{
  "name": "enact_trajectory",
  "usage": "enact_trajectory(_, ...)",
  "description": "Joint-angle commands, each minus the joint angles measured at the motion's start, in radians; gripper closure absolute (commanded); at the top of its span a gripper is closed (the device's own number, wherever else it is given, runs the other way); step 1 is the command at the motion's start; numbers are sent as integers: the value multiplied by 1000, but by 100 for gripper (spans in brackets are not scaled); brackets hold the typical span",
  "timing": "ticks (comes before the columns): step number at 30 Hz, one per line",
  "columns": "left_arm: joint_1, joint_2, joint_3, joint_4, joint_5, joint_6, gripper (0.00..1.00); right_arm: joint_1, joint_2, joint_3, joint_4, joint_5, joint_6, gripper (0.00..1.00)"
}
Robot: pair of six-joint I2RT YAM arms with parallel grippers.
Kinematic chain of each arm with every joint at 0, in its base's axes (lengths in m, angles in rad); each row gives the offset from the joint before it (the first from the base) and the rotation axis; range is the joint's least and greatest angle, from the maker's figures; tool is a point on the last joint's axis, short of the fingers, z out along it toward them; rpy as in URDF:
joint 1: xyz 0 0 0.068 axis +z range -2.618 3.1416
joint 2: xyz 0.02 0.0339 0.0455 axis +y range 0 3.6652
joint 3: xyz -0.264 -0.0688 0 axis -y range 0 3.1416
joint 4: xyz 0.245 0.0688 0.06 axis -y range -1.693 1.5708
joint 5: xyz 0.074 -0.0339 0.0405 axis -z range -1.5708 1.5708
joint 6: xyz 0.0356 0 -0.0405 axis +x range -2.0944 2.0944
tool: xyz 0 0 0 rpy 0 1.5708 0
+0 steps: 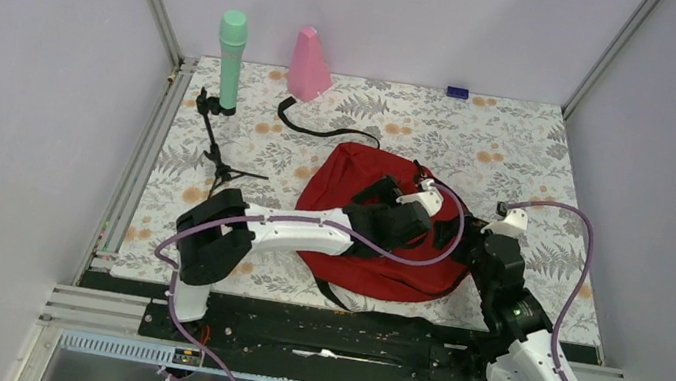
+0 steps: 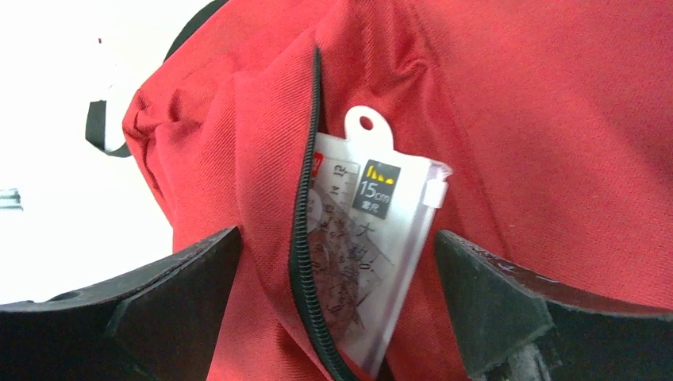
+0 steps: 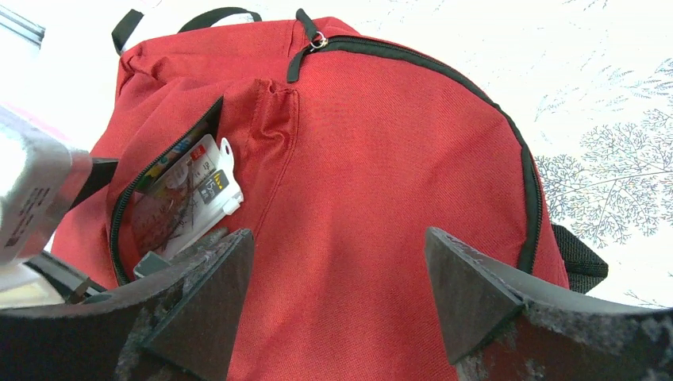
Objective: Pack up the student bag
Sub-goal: Adjust the student bag at the center of the board.
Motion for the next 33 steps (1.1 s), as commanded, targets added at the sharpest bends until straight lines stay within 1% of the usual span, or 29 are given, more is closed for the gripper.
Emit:
enact_trajectory(1, 32, 3, 45, -31, -78, -2, 1, -6, 5, 4, 7, 10, 10, 14)
enact_trajectory(3, 41, 8, 48, -54, -74, -37, 1, -6, 8, 5, 8, 4, 9, 14)
enact_trajectory(7, 54, 15, 43, -89, -115, -80, 1, -6, 10, 5, 10, -5, 19, 14)
enact_trajectory(8, 59, 14, 42, -98, -112, -92, 3, -6, 11, 4, 17, -13, 23, 15)
enact_trajectory(9, 66, 10, 39, -104, -111, -105, 7, -6, 13, 3, 24, -24, 25, 15)
enact_trajectory(12, 82, -16, 21, -105, -100, -149, 35, -6, 35, 2, 63, -87, 12, 17)
enact_trajectory(14, 93, -42, 9, -105, -81, -183, 50, -6, 71, 13, 91, -147, -2, 21)
enact_trajectory(15, 101, -54, 4, -105, -70, -202, 55, -6, 93, 20, 96, -184, -1, 23)
enact_trajectory(18, 121, -96, -30, -90, -31, -248, 64, -6, 193, 47, 180, -207, 26, 26)
enact_trajectory(21, 145, -123, -58, -71, 30, -283, 79, -4, 301, 95, 220, -209, 41, 26)
enact_trajectory(23, 150, -136, -75, -60, 48, -293, 86, -1, 387, 135, 238, -216, 52, 27)
enact_trajectory(24, 151, -138, -78, -57, 57, -292, 88, 5, 422, 156, 243, -216, 54, 27)
enact_trajectory(27, 151, -138, -83, -55, 80, -295, 88, 47, 504, 208, 249, -203, 53, 27)
enact_trajectory(30, 151, -133, -87, -54, 102, -316, 88, 105, 573, 251, 259, -151, 43, 27)
enact_trajectory(33, 151, -136, -99, -42, 119, -346, 88, 137, 649, 288, 277, -113, 35, 27)
